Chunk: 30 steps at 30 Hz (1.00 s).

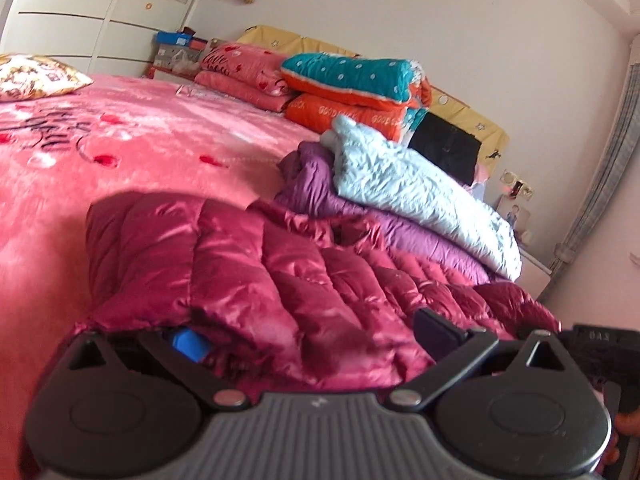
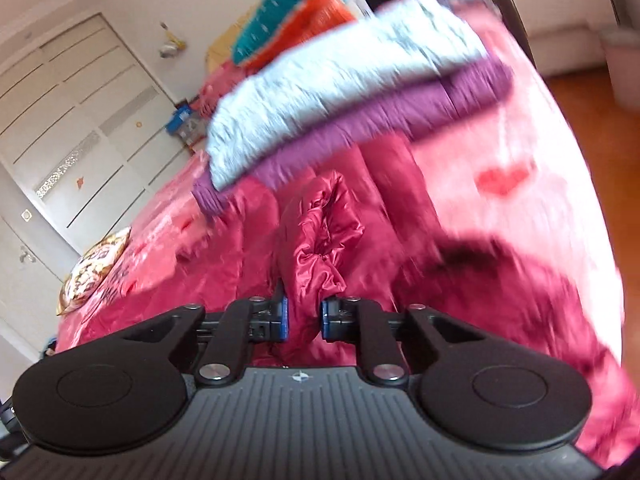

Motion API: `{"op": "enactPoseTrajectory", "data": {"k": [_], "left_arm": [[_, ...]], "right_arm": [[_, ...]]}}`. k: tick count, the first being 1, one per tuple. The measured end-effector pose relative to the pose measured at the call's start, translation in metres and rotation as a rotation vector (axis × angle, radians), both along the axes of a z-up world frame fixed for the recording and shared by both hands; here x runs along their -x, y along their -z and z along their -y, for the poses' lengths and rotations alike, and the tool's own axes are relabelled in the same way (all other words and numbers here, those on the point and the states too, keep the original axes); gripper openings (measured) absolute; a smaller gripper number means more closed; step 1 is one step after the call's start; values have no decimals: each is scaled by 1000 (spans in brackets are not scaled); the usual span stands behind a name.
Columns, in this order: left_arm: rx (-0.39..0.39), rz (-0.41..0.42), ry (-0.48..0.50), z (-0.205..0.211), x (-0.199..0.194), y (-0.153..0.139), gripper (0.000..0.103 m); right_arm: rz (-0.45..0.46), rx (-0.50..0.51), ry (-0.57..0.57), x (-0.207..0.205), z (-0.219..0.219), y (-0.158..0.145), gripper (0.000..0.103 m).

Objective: Fold large clothes

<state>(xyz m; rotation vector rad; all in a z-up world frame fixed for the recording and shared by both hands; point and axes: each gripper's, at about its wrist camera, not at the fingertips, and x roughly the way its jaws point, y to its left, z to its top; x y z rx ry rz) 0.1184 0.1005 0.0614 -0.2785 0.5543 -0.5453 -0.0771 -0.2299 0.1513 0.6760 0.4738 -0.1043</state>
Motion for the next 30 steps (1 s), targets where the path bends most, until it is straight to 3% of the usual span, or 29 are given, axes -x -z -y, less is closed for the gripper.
{"op": "enactPoseTrajectory", "data": {"k": [7,11,15,19,24,25,26,30], "left_arm": [[39,62,79,12,-12,-10,102],[-29,-21,148,32,-25,6,102],[-116,-66,205,47,-23,21,102],[-124,-94,254,48,-16,26,102],[-47,-137,339,42,-10,25,102],[-37,-141,355,41,-9,24,102],[-27,-145,377,41,-7,22,102],[42,-149,497,44,5,12,102]], "right_arm": [[79,124,54,-31,10,-29,14],[81,202,87,-52,17,-29,14],[-19,296,90,-78,19,-3,14],[-122,318,74,-87,21,26,15],[-145,366,45,-90,10,36,31],[-144,362,41,-88,9,35,42],[-141,357,37,-87,10,34,60],[-132,373,43,-79,9,28,69]]}}
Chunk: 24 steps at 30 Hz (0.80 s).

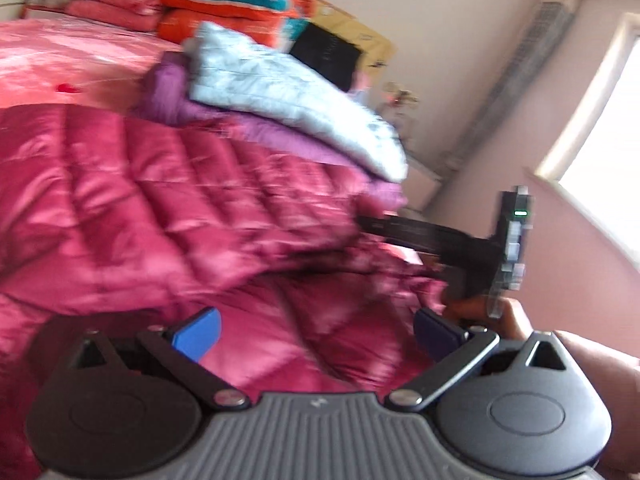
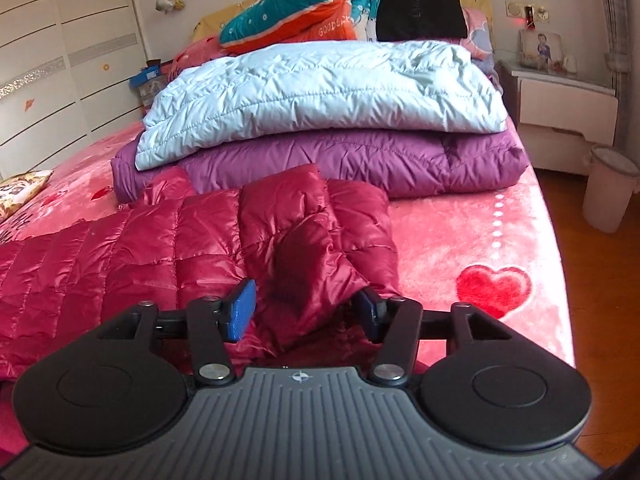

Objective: Fold large clothes

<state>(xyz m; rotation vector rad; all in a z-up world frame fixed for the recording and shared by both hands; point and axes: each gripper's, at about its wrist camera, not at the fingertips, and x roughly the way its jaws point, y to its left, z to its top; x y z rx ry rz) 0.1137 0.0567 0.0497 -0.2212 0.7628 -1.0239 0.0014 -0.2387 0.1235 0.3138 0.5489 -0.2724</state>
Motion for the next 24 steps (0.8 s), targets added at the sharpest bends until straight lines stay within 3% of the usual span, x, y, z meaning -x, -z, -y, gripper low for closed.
{"op": "enactPoseTrajectory", "data": {"k": [2,4,7,9,12,17,21,24], "left_arm": [[30,-2,60,3,6,-4,102],[53,32,101,5,14,-11,102],[69,107,79,3,20,-23,102],[85,155,-2,-5,18,-26,102],[68,170,-178,-18,6,-23,102],[-62,132,-442,-33,-17,-3,102],[-119,73,-498,-37,-26,12,101],[-175,88,-492,-27,-27,21,101]], "right_arm": [[14,-3,16,7,1,-5,78],[45,4,35,17,3,-9,81],[105,50,45,30,-2,-21,82],[146,70,17,31,-9,-30,83],[168,83,-67,20,-22,-37,96],[115,123,-188,-17,-41,-25,100],[21,90,-220,-43,-43,0,100],[-4,86,-221,-50,-44,13,101]]}}
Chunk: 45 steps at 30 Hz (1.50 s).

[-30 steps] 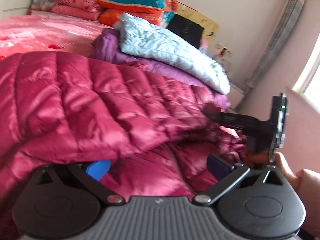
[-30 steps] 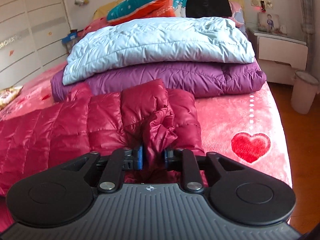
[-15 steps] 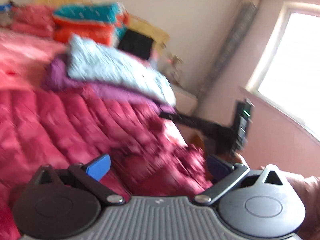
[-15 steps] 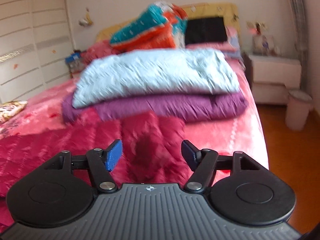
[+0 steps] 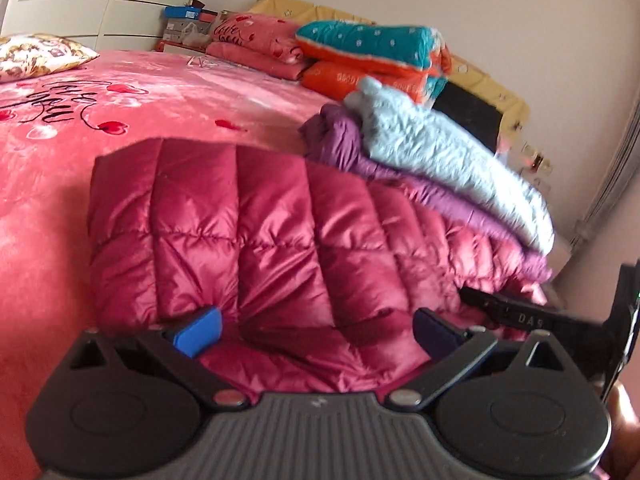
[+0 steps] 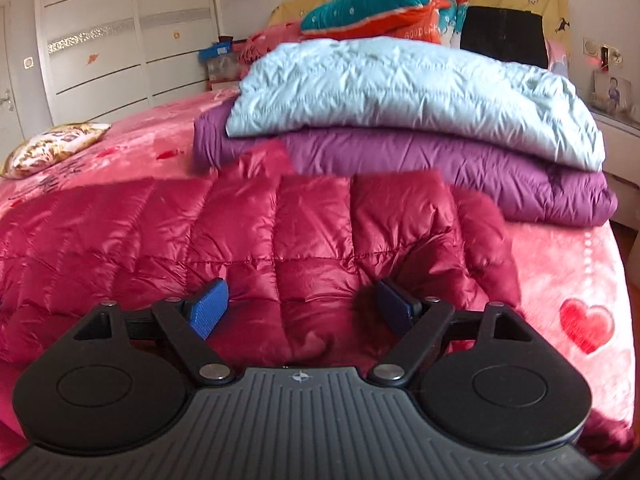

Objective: Fold large clothes

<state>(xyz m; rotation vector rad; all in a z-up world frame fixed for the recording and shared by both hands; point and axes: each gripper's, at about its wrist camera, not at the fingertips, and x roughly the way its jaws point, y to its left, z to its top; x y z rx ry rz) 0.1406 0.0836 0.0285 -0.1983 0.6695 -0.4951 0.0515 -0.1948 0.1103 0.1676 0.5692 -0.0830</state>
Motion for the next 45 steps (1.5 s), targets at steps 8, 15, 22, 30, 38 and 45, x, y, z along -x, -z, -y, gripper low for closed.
{"op": "enactPoseTrajectory", "data": {"k": [8,15,22,30,38,45], "left_arm": [[-137,46,15,18,4,20,102],[-146,87,-9,16,13,11,102],[-113,150,-31,7,40,-20,101],[-136,191,6,17,84,-51,101],[-156,199,7,15,138,-83,101],[-176,233,-22,1,185,-128,101]], "right_arm": [[-15,79,-7,-12,-15,23,103],[-3,60,-7,-8,-12,18,103],[-10,45,10,32,-7,-7,103],[28,-13,78,104,10,-31,103],[48,-69,141,175,30,-46,103],[66,-72,198,219,43,-59,103]]}}
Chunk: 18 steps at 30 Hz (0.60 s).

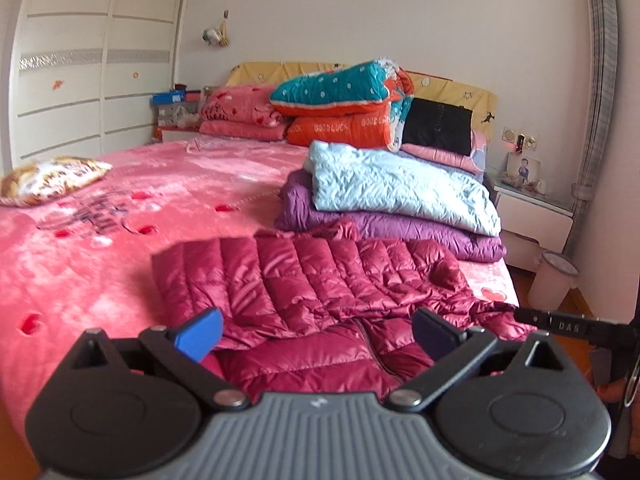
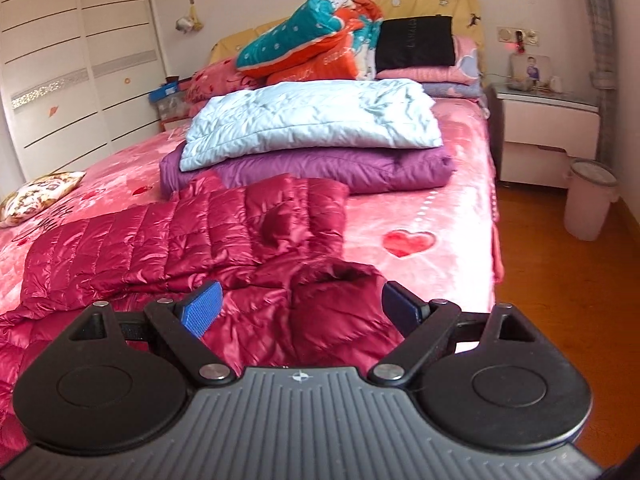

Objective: Fold large clothes

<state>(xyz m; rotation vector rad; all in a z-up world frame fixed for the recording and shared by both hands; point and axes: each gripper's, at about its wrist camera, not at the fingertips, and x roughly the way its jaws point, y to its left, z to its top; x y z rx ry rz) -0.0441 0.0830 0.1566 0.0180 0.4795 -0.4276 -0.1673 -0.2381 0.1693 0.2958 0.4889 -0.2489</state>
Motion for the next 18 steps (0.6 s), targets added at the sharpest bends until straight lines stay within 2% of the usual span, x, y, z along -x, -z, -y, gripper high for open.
{"op": "enactPoseTrajectory", "data": {"k": [4,11,15,18], "left_arm": [[-22,37,-14,-12,21,-30,101],[-130,152,-59,-39,53,-87,101],[-210,198,-87,-57,67,-103,102],[-263,202,-120,-75,75,-107,102]], "right_arm": [[6,-10,37,29,6,-4,103],[10,-19,87,57,12,-7,103],[7,-15,77,68,4,-9,103],[4,7,59,77,1,-10,103]]}}
